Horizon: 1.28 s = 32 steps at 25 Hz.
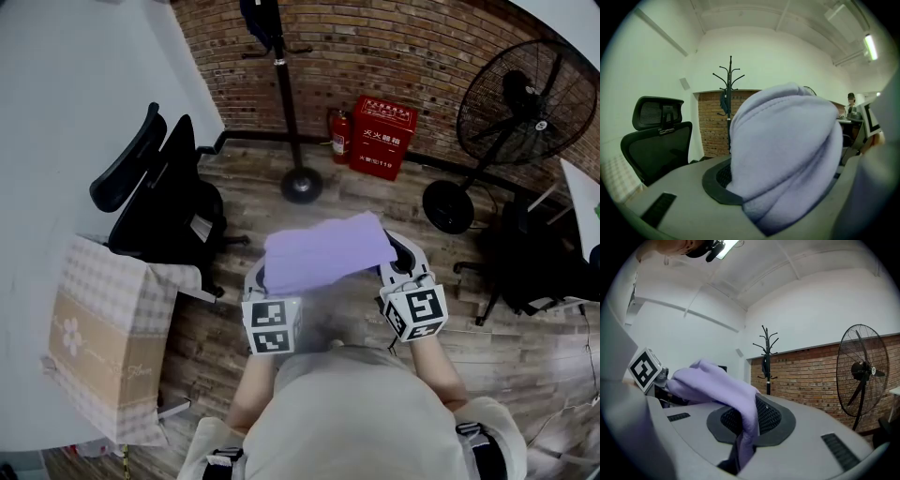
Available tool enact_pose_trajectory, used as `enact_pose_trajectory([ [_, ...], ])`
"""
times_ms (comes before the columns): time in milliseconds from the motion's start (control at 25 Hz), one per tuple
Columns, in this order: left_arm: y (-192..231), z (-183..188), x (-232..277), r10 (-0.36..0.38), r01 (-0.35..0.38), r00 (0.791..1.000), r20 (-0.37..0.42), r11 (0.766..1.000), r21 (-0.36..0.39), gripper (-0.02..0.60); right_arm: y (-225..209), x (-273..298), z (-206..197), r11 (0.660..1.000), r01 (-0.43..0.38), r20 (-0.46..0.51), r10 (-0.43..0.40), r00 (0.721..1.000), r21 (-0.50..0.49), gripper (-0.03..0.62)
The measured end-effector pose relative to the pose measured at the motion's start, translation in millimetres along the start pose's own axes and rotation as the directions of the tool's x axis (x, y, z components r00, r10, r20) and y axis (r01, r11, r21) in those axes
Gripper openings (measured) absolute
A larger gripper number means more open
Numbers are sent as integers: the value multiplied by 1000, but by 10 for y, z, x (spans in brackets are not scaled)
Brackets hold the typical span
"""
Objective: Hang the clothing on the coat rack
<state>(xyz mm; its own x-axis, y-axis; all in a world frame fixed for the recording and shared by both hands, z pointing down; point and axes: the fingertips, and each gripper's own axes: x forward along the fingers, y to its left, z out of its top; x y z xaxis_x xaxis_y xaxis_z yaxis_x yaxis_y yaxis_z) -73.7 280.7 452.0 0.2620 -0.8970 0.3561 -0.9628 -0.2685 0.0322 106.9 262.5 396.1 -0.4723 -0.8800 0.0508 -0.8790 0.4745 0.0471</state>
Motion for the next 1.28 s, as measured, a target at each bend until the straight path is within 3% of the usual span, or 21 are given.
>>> enact_pose_trajectory([
  [600,98,5,293,-16,16,1000,-8,1000,6,127,-122,248,-63,1000,19,-6,-19,1000,13,17],
  [1280,590,522,1286,-31,31,999,7,1000,-3,126,-508,1388,92,1000,17,-1,-17,1000,-21,17],
])
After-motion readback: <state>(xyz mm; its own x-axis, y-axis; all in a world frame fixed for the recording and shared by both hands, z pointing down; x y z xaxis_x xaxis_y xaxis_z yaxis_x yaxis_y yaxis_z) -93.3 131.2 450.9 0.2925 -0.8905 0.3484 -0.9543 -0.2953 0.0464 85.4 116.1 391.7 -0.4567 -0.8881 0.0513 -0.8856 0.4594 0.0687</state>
